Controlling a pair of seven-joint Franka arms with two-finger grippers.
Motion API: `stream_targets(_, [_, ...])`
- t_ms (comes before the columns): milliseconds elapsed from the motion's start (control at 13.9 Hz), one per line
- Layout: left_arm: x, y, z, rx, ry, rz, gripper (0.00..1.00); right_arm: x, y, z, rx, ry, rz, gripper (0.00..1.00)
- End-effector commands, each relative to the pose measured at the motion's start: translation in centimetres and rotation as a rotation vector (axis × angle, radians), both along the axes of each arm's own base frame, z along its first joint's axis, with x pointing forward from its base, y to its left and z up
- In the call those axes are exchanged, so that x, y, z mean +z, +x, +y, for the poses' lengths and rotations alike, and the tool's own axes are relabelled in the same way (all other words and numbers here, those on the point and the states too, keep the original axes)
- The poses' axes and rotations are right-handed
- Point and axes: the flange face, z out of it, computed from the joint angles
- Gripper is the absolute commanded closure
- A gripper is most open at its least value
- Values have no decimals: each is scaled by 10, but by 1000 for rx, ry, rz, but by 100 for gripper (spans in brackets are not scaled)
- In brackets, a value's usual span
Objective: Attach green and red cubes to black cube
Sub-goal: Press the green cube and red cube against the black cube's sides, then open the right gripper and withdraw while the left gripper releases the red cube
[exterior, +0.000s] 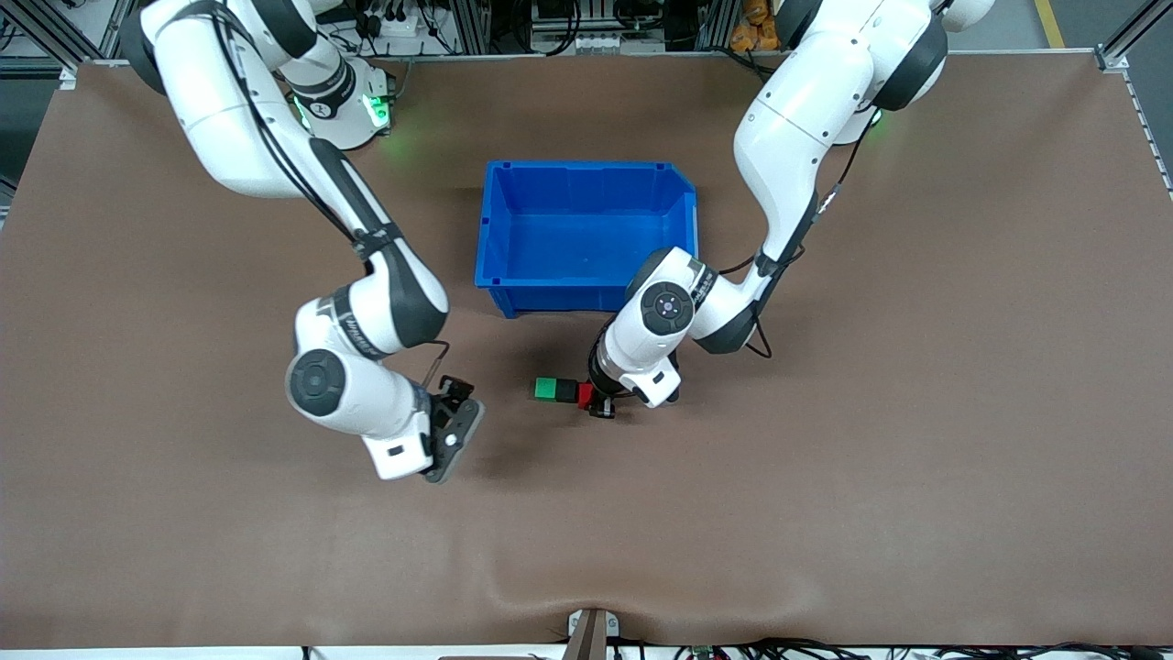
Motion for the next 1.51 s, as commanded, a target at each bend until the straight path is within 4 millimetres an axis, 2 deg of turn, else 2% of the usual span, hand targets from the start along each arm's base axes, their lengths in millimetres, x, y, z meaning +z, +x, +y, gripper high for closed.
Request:
stream_targets(0, [-11,-6,-7,-32,35,-10,22,28,8,-38,-69,15,-10,0])
stream_targets(72, [-10,-7,-7,-42,48,-7,0,33,10,-44,-78,16,-15,0])
stream_targets(144, [-11,-10,-7,-62,76,11,0,43,11,-48,-91,15,-26,0])
stream_targets(215, [-8,-10,-4,-70,94,25,0,56,12,-64,-139,9,-19,0])
stream_targets(359, [9,-7,0,-79,113,36,0,76,9,-83,-190,0,7,0])
stream_targets(431, [21,-4,2,-100,132,28,0,95,2,-93,-231,-8,27,0])
stream_targets(574, [52,16,25,-135,166,-13,0,140,-14,-113,-380,-37,88,0])
stream_targets(789, [87,20,36,-237,232,-60,0,198,-33,-138,-595,-99,105,0])
stream_targets(1005, [148,40,85,-383,290,-72,0,245,-53,-178,-723,-137,116,0])
stream_targets(1220, [203,49,131,-506,314,-95,0,280,-75,-219,-806,-167,142,0])
stream_targets(1292, [219,49,145,-551,321,-97,0,292,-84,-229,-822,-175,153,0])
stream_targets(1364, [233,49,170,-636,329,-73,0,301,-92,-234,-845,-182,168,0])
stream_targets(1435, [240,47,188,-745,339,-38,0,312,-103,-235,-885,-189,188,0])
